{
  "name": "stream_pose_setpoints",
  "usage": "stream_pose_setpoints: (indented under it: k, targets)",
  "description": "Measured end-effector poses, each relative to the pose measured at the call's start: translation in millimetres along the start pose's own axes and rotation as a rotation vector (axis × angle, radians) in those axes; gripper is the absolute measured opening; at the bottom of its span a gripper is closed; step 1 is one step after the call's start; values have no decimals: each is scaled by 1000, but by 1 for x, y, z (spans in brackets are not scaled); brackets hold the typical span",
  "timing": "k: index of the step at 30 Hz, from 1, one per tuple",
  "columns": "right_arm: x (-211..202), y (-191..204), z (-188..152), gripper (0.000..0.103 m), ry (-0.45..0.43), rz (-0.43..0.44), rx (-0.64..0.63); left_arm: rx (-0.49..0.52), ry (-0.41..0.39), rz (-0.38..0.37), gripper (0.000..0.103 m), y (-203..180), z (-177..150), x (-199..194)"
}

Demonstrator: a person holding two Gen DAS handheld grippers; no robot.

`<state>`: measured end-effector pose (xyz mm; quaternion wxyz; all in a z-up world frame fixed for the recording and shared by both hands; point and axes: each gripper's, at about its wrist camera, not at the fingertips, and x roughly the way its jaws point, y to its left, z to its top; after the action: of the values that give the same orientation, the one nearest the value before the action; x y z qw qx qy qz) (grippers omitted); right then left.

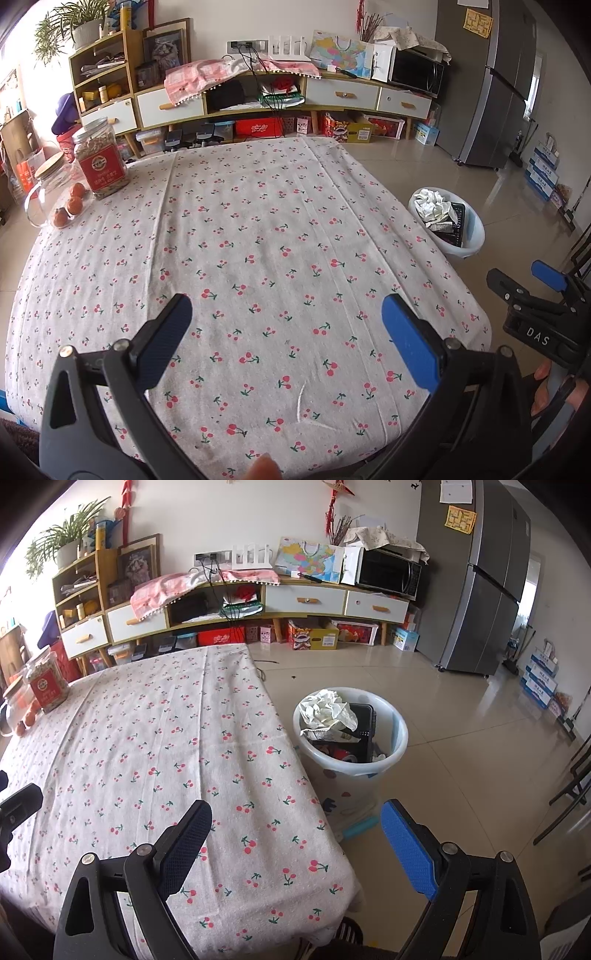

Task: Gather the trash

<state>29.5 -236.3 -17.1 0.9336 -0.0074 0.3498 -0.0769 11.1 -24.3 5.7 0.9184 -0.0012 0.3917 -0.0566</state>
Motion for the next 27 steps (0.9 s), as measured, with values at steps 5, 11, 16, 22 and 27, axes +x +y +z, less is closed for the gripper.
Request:
stream_pose_setpoints:
  k: [5,11,16,22,27]
  targets:
    - [1,-1,0,94,-1,-1,0,-2,2,-1,102,0,0,0]
    - [2,-2,-2,94,-2,-4,3,-1,0,-5,102,-1,-2,0]
    - [2,-2,-2,94,-5,-5,2,-1,2,-8,102,-2,-2,0]
    - [1,-2,-1,94,-6,-2,5,-11,9,-16,102,-3,-4,-1]
    - [1,-2,-1,94,-7,-1,6,-21,22,-26,102,-4,-2,1]
